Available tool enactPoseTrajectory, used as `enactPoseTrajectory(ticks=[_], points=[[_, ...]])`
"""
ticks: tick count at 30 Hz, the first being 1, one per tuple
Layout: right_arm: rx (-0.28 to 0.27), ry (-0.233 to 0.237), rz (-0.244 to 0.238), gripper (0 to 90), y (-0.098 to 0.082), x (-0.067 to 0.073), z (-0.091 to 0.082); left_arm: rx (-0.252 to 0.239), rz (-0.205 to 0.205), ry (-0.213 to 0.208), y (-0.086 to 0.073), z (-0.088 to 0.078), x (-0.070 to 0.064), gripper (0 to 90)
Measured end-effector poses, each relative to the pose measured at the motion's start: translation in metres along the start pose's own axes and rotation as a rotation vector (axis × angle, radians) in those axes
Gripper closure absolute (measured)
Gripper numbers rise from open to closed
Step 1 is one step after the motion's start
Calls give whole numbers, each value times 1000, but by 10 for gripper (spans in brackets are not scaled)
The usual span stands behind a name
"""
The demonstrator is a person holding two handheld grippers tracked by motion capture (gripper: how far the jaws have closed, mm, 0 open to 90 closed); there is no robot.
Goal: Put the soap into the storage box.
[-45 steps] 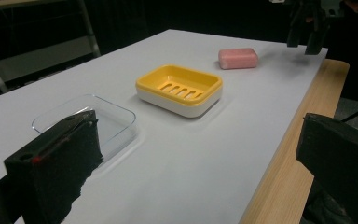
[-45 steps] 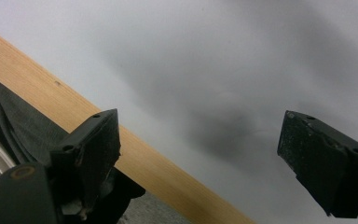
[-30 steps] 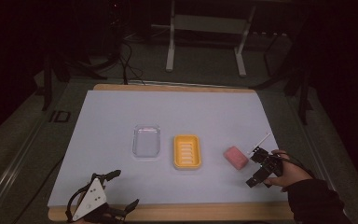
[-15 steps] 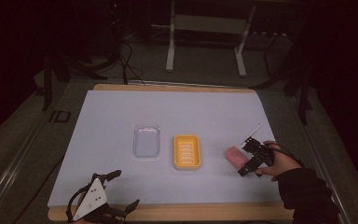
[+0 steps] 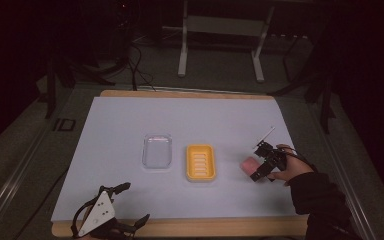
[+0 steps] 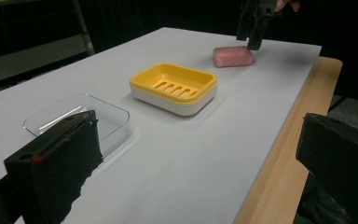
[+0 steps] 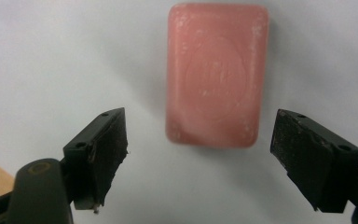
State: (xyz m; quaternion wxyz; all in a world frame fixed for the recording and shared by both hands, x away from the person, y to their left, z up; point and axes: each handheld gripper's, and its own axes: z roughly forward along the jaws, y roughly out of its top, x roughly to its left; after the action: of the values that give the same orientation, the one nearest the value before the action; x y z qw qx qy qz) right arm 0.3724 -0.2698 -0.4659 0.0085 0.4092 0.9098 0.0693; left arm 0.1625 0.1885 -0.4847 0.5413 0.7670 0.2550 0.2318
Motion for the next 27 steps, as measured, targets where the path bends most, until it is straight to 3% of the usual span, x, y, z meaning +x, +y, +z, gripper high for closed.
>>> enactPoseTrajectory(ticks=[6, 13, 27], points=[[-18, 29, -2, 213, 7, -7, 7, 1, 1, 0, 0, 1, 0, 3], [-19, 15, -46, 224, 16, -9, 15, 2, 1, -2, 0, 1, -1, 3], [6, 10, -55, 337, 19, -10, 34, 9, 3, -6, -1, 1, -1, 3]])
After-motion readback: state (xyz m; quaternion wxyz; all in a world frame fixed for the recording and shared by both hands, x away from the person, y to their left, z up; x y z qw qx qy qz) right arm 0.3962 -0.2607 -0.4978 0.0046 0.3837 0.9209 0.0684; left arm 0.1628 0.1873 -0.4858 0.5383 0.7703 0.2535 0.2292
